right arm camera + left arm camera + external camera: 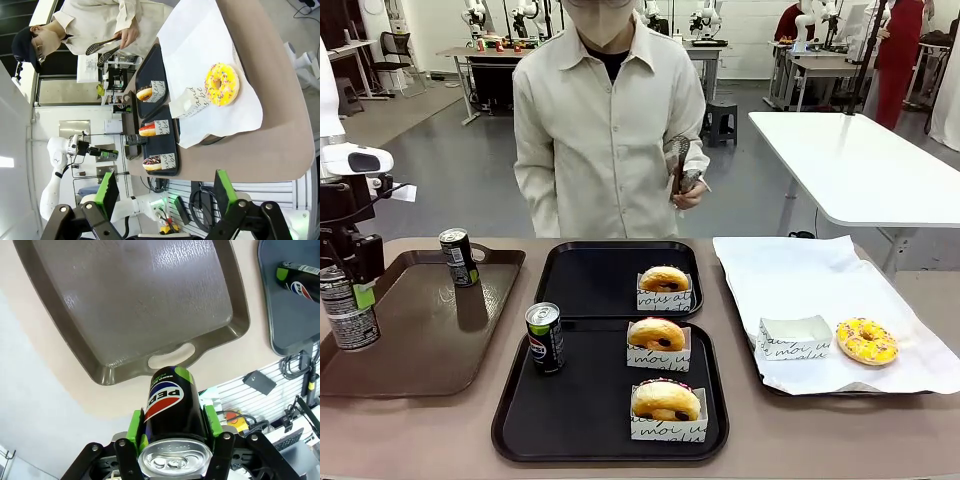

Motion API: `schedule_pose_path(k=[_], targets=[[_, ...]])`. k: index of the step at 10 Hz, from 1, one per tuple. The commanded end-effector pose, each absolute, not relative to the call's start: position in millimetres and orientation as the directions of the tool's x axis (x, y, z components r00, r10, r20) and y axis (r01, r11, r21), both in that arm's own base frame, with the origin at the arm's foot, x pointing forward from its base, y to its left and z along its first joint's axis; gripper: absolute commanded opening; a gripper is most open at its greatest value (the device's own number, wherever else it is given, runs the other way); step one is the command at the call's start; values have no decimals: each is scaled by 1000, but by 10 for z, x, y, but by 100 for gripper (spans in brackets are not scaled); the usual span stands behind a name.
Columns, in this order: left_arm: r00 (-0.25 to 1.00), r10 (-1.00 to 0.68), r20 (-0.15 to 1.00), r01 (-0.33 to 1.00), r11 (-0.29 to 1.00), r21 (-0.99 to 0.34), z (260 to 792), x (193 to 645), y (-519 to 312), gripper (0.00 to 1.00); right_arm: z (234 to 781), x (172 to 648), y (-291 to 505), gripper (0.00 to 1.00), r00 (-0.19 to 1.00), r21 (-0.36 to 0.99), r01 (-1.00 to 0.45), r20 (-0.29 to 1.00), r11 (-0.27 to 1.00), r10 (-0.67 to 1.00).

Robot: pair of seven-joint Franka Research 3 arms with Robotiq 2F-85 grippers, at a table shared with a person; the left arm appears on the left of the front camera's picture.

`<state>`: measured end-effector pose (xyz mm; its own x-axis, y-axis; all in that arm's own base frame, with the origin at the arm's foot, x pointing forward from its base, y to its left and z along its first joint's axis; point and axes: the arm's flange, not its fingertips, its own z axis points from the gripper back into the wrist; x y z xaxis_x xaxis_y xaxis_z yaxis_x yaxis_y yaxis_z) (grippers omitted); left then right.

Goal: Set up donuts and drinks on trays.
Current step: Pick up one Pepsi coke from the Handle tray and place it on the Flat Tray without a Pepsi coke.

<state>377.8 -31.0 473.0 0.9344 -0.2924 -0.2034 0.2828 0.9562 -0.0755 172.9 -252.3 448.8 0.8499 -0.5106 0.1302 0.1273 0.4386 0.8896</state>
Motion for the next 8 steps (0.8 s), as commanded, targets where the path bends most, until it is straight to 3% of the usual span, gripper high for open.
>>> schedule_pose_path(k=[1,2,3,4,8], targets=[[930,-303,-208,295,953,-70,4762,3766,-296,59,4493,1724,-2535,100,851,896,106,142,431,-506],[934,-292,-203,283,956,-75,4730,3778,-310,59,4493,1724,-2535,100,851,896,106,142,431,-506],[902,-385,-196,383,922,-50,4769,3869,-460,59,4493,1724,-2535,100,851,896,106,142,431,-506],[913,-385,-135,387,922,-16,4820,3977,-624,59,4493,1724,-2535,100,851,896,106,142,431,-506],[900,-425,-101,425,905,-22,4978,4494,-1216,59,4493,1724,-2535,100,851,896,106,142,431,-506]])
